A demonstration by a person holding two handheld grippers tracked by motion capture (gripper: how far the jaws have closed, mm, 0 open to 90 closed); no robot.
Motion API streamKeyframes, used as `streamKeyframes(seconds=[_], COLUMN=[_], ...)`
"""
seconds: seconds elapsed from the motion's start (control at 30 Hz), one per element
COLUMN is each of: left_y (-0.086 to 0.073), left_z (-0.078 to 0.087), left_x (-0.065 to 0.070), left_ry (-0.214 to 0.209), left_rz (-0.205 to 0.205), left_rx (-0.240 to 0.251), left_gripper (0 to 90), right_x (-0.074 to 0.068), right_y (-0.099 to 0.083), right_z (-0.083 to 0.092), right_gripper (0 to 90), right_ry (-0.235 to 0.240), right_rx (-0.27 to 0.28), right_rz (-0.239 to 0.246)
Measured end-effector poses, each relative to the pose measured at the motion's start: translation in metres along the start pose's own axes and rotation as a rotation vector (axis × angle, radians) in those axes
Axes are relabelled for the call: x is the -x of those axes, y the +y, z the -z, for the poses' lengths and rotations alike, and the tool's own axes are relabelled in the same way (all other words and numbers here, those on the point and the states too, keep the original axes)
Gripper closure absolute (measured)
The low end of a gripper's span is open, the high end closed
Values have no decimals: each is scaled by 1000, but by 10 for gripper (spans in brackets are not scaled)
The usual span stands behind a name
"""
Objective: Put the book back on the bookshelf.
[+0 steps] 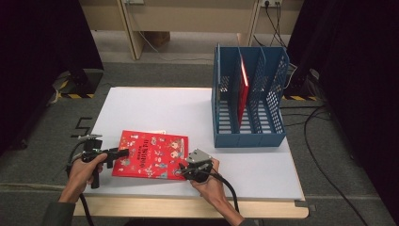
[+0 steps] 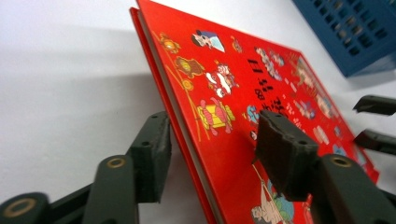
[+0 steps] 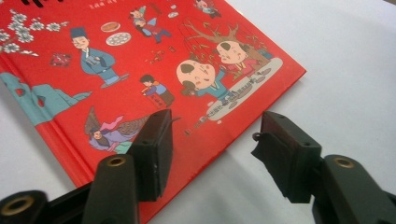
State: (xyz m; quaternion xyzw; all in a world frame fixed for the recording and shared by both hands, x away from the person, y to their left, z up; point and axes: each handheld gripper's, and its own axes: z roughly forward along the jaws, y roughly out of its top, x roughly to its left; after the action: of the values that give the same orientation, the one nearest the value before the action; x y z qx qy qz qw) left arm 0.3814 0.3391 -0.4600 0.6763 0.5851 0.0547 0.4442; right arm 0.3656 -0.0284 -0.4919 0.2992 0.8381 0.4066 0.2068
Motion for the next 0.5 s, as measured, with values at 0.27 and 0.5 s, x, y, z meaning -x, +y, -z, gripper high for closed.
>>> streamKeyframes(seconds=[0.27,0.5], left_y=[2,3], left_z=[5,8], left_x=[-1,2], left_ry=[-41,-89], left_rz=[87,134], left_rx=[69,107], left_gripper=[553,598], right_x=[1,1], right_y=[-1,-1], right_z=[0,2], right_gripper=[434,421], right_ry=[21,48], right_rx=[11,30], right_rz=[-1,-4])
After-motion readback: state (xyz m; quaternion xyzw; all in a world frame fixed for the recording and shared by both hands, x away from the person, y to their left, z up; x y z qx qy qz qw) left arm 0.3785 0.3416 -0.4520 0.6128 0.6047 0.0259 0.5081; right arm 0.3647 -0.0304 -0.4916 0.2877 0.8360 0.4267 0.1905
